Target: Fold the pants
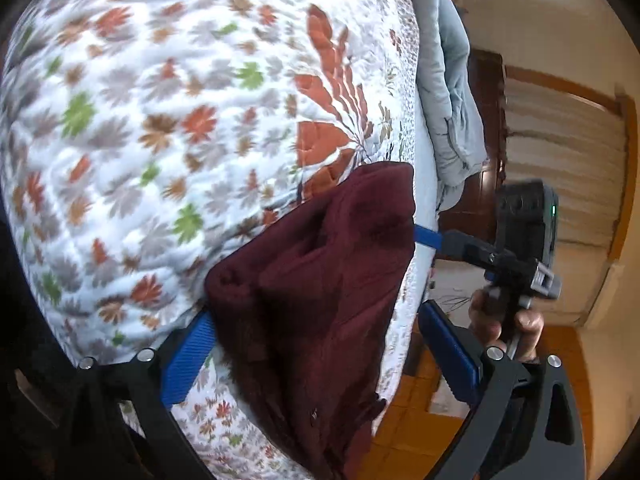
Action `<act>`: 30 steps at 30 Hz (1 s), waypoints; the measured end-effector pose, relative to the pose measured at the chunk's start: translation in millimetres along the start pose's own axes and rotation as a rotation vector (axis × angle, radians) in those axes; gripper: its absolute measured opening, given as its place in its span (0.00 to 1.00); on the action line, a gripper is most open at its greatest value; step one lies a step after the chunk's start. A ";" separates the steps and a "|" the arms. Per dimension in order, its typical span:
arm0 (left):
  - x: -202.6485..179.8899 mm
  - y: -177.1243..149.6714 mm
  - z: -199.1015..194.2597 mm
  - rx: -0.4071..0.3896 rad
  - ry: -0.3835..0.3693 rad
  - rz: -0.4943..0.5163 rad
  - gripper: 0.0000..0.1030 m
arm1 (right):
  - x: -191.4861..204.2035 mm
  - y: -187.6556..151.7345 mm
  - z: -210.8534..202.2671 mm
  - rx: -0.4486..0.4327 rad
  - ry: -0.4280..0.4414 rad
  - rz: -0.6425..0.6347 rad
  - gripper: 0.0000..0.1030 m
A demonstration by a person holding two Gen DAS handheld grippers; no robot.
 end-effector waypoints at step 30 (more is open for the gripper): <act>5.8 9.2 12.5 0.069 0.208 0.110 0.43 | 17.7 30.0 52.1 0.170 -0.032 -0.084 0.38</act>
Point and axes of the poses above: each gripper's, at about its wrist camera, not at the fingertips, and z roughly the way its jaws point, x to its left, y to its top, the point moved 9 cm from there along z, roughly the way its jaws point
